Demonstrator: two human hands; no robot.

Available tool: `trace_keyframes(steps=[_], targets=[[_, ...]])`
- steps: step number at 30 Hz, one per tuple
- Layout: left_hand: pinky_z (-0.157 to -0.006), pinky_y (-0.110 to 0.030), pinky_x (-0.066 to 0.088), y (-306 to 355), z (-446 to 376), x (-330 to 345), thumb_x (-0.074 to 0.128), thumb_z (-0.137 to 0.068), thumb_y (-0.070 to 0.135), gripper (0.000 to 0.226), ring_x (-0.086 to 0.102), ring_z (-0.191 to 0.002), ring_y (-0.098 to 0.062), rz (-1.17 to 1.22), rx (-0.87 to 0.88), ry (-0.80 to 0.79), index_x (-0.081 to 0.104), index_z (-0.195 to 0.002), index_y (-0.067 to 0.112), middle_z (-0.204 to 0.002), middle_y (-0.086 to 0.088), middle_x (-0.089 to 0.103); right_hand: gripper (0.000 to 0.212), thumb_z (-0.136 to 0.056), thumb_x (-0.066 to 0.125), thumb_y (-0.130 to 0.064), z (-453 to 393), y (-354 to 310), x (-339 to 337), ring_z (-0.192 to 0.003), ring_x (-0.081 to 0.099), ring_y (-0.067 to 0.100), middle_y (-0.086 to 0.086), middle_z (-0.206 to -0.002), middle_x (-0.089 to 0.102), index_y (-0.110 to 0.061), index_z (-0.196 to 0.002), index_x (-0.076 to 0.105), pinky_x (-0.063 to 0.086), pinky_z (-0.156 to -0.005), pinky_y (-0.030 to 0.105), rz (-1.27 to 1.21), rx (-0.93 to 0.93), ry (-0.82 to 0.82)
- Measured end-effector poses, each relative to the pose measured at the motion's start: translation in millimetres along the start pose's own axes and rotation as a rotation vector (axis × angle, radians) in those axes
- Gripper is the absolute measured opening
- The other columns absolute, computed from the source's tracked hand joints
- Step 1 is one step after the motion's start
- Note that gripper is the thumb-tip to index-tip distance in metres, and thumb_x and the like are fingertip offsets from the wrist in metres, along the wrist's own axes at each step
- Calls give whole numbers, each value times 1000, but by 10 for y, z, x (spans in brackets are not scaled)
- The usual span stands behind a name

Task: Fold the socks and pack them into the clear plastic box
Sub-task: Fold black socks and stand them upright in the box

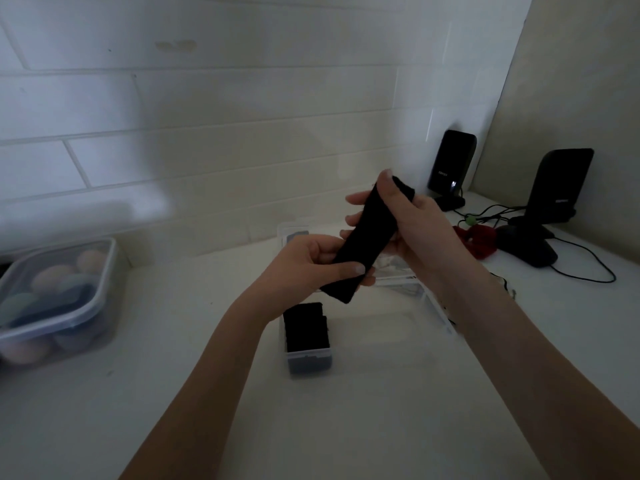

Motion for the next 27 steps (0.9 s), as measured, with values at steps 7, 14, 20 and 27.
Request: trace_keyframes(steps=[7, 14, 20, 27], targets=[[-68, -21, 55, 43, -24, -110, 67, -76, 9, 17, 74, -77, -20, 86, 139, 189, 71, -92, 15, -80, -2, 77, 35, -77, 63, -12, -10, -108, -50, -84, 65, 17, -1, -85, 73, -14, -112, 61, 51, -85, 33, 78, -144, -238], [-67, -13, 47, -3, -63, -135, 72, -77, 12, 27, 62, -73, -1, -287, 261, 451, 64, -86, 36, -86, 8, 68, 20, -90, 54, -1, 43, -108, 20, -67, 54, 7, -1, -74, 63, 3, -109, 58, 41, -63, 23, 292, -244, -258], [-37, -20, 39, -22, -38, -196, 68, -79, 19, 28, 47, -39, -4, -239, 208, 771, 41, -75, 26, -51, 6, 51, 16, -88, 55, 7, 91, -108, 105, -92, 60, 7, 19, -102, 64, 3, -103, 55, 49, -83, 21, 304, -296, -366], [-51, -28, 57, 92, -79, -183, 41, -94, 31, 34, 72, -63, -20, 529, -44, 470, 64, -96, 6, -70, -5, 75, 19, -87, 56, 6, 92, -40, 133, -106, 61, 22, 24, -114, 63, -8, -100, 58, 52, -91, 32, 367, -279, -455]])
Point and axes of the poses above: each hand's wrist, its own z-axis away from the middle knuckle, its own x-axis out of the palm, y = z × x, the point moved 1 cm from there along -z, towards the middle knuckle
